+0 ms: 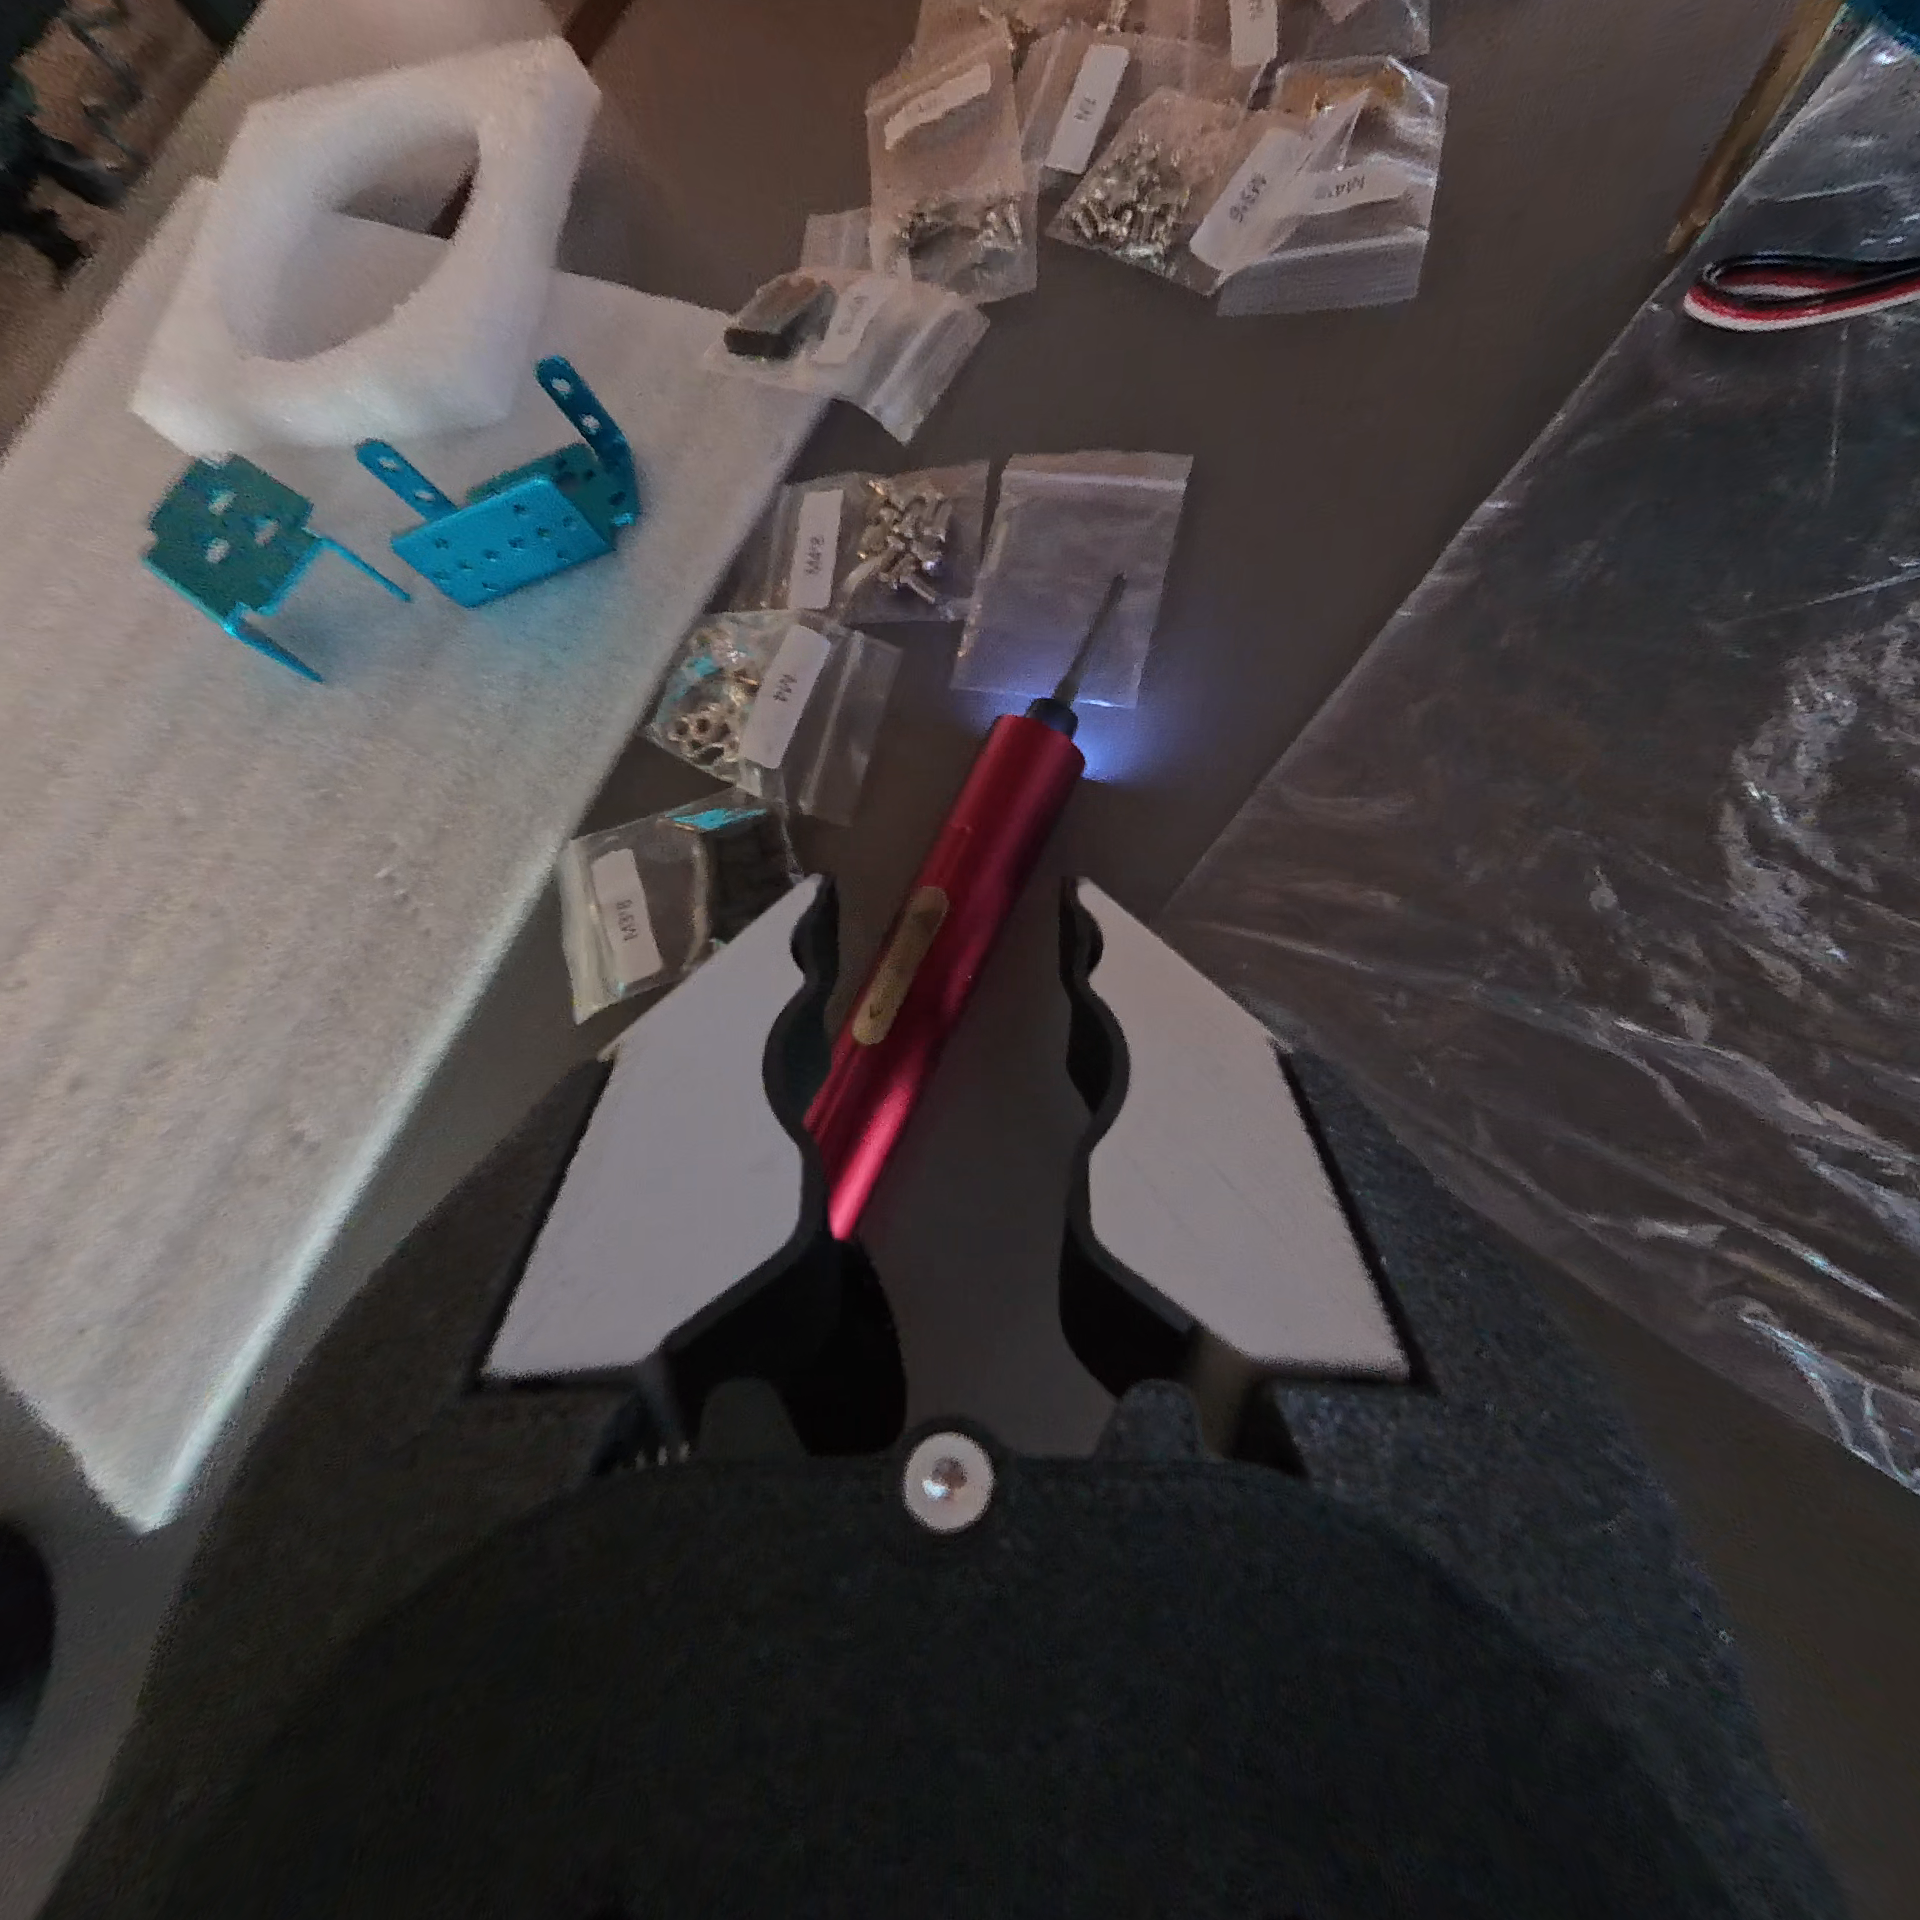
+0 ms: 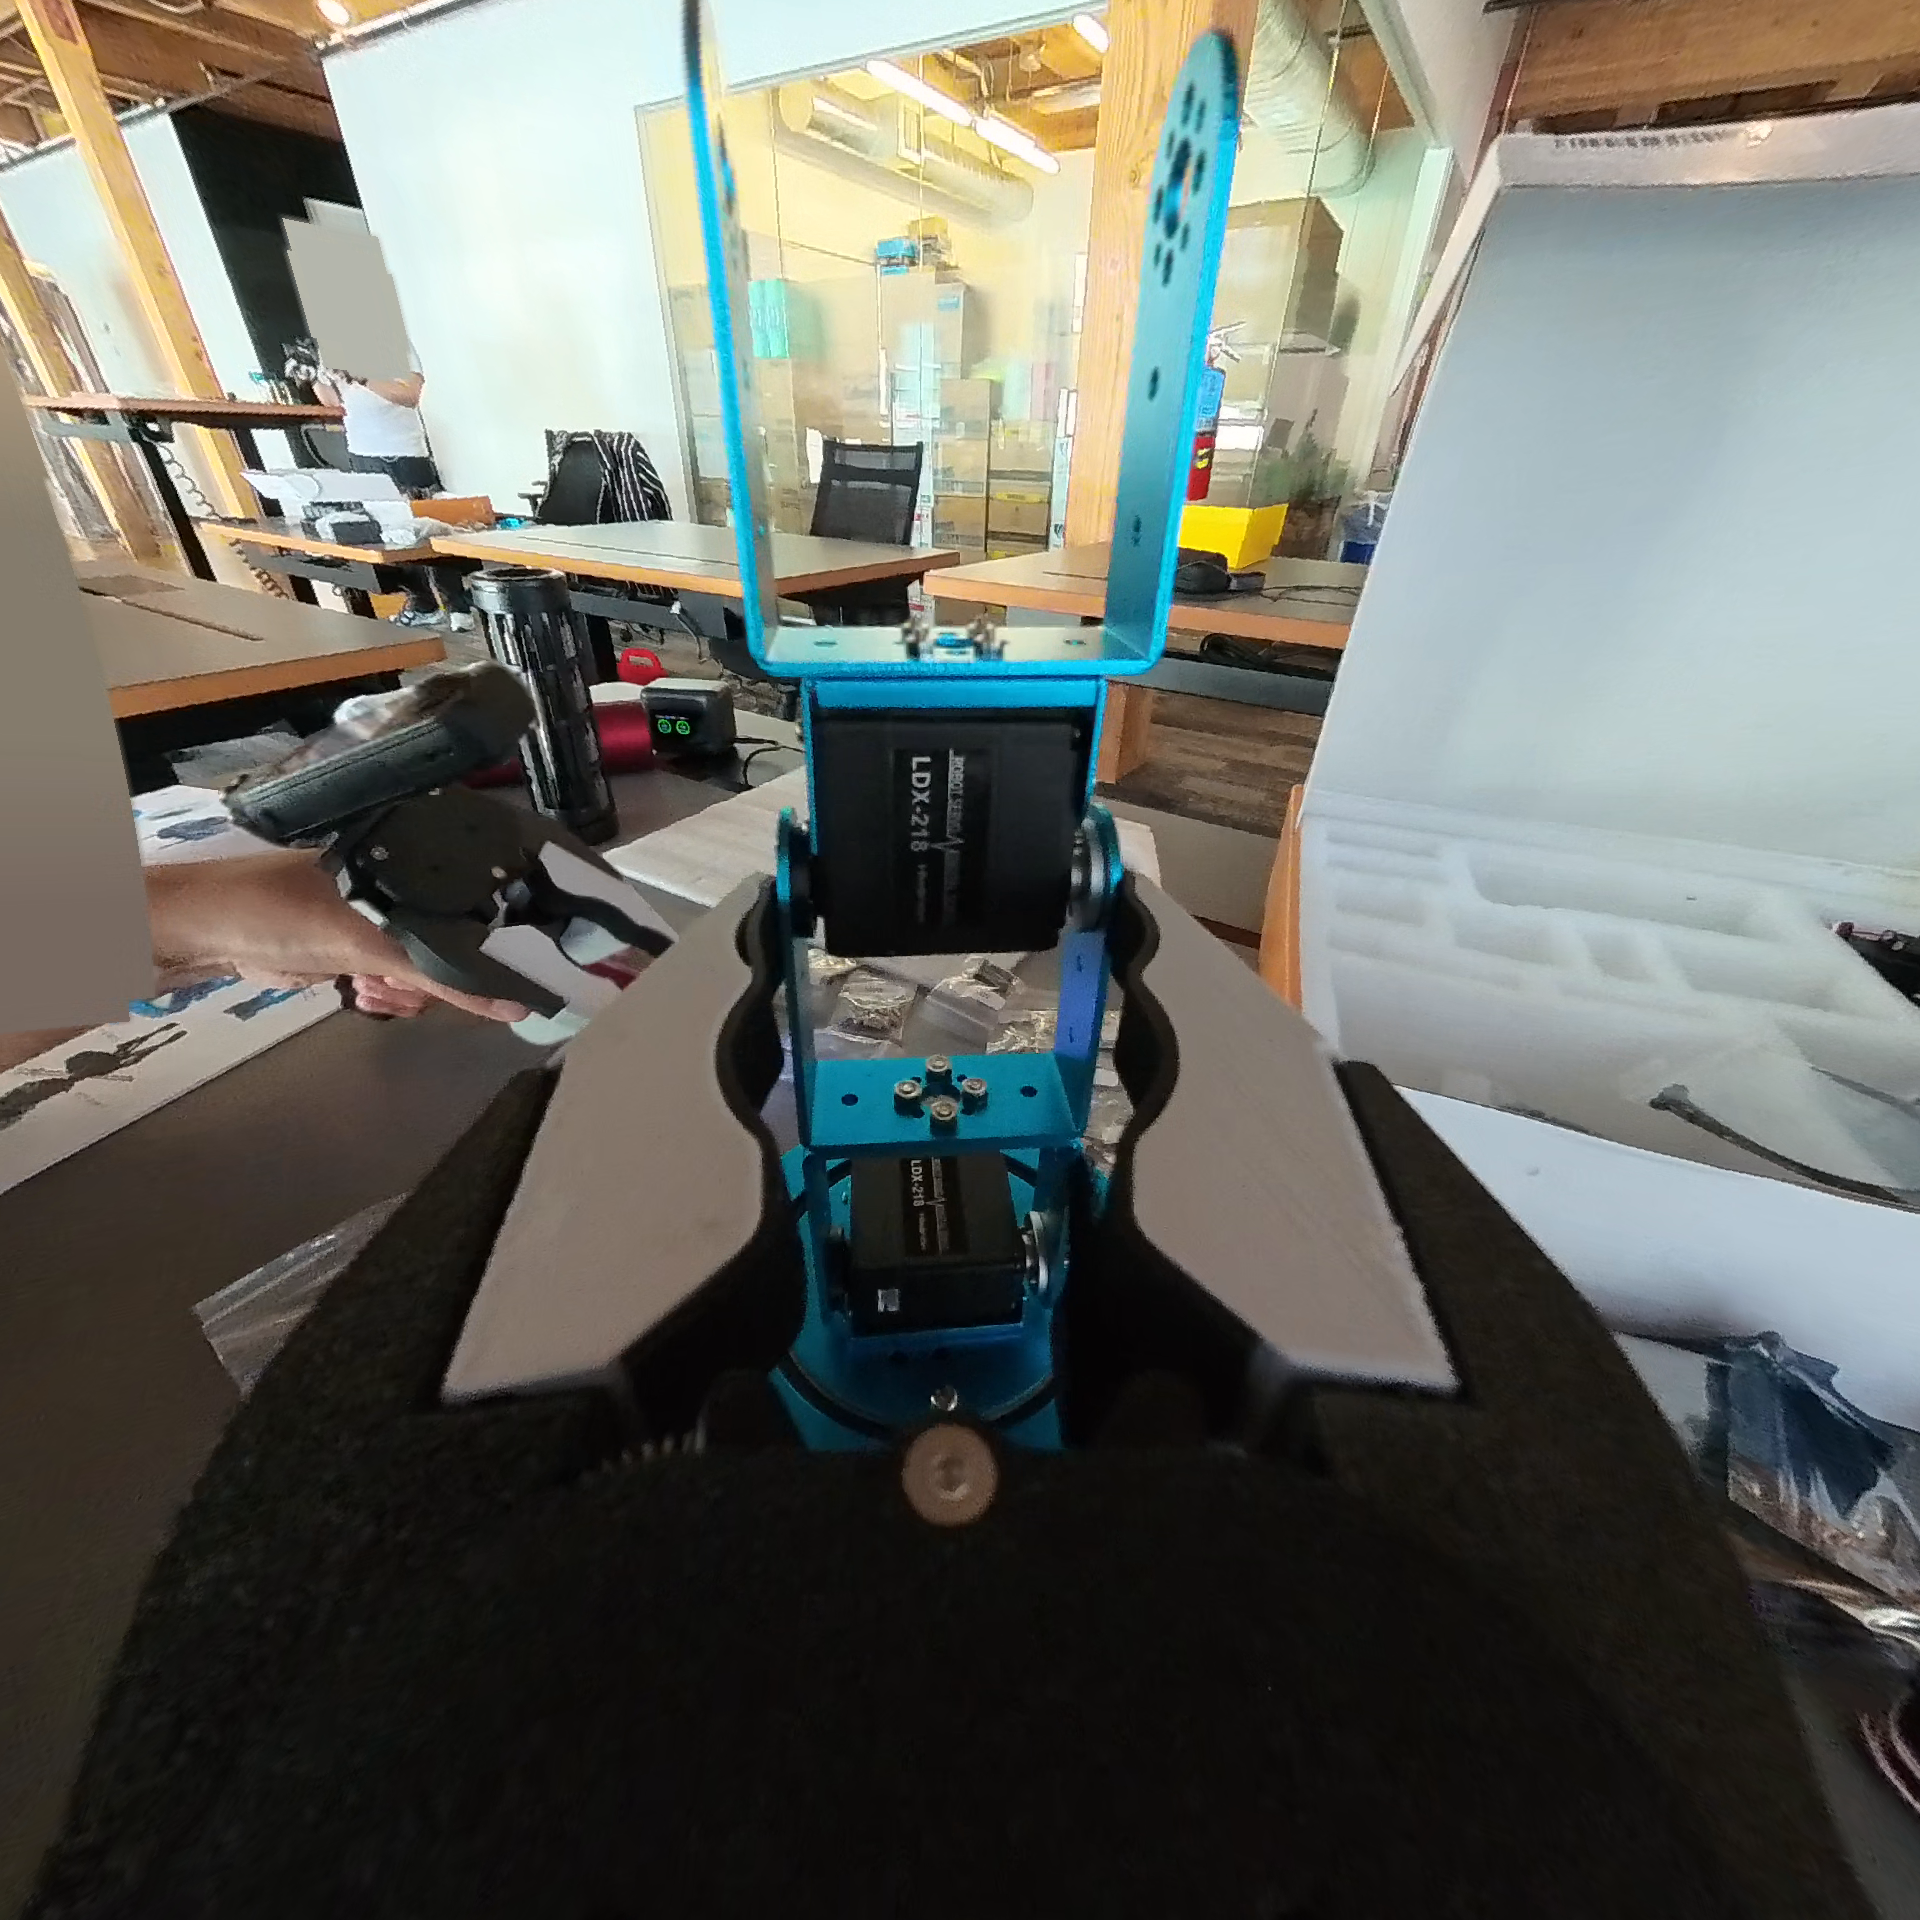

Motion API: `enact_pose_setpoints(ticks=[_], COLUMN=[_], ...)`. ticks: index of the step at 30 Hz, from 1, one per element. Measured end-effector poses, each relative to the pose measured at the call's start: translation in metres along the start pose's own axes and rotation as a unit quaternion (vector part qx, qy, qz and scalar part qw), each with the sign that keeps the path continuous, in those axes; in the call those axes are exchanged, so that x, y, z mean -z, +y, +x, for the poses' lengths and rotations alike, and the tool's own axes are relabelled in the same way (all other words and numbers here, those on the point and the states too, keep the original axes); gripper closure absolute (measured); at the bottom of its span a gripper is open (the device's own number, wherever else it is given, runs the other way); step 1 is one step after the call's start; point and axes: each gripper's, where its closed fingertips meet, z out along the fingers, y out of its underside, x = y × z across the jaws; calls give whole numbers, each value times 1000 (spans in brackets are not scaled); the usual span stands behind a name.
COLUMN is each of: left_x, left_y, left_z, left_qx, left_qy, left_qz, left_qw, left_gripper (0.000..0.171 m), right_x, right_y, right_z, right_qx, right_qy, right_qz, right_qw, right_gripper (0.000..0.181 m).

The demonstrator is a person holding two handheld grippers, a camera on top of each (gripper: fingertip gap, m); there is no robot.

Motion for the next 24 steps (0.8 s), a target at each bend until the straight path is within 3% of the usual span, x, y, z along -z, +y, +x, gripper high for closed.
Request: enact_pose_setpoints(ticks=[7, 9, 11, 14, 16, 18, 20, 24], left_x=[10, 11, 15, 38, 62, 78, 86, 77], left_y=[-12, -13, -21, -74, -124, -167, -197, -221], left_z=[6, 10, 16, 56, 102, 134, 154, 159], left_qx=[-4, -13, -12, 10, 29, 43, 68, 94], left_qy=[-11, -17, -25, 19, 89, 113, 117, 58], left_qz=[27, 30, 48, 150, 237, 294, 327, 342], left_qw=[1000, 999, 998, 989, 967, 948, 935, 933], left_gripper=[127, 125, 124, 121, 118, 111, 108, 112], right_x=[0, 5, 17, 29, 30, 26, 14, 10], right_y=[0, -1, -13, -45, -60, -56, -46, -14], right_z=[-1, -1, 7, 23, 15, 12, 19, 15], right_qx=[-1, 19, 24, 12, 2, -12, -2, -4], right_qy=[-1, -18, -39, -106, -223, -325, -363, -446], right_qz=[2, -2, 7, 18, 7, -43, -78, -125], right_qw=[1000, 1000, 999, 994, 975, 945, 929, 886], right_gripper=[117, 92, 89, 88, 90, 87, 101, 111])
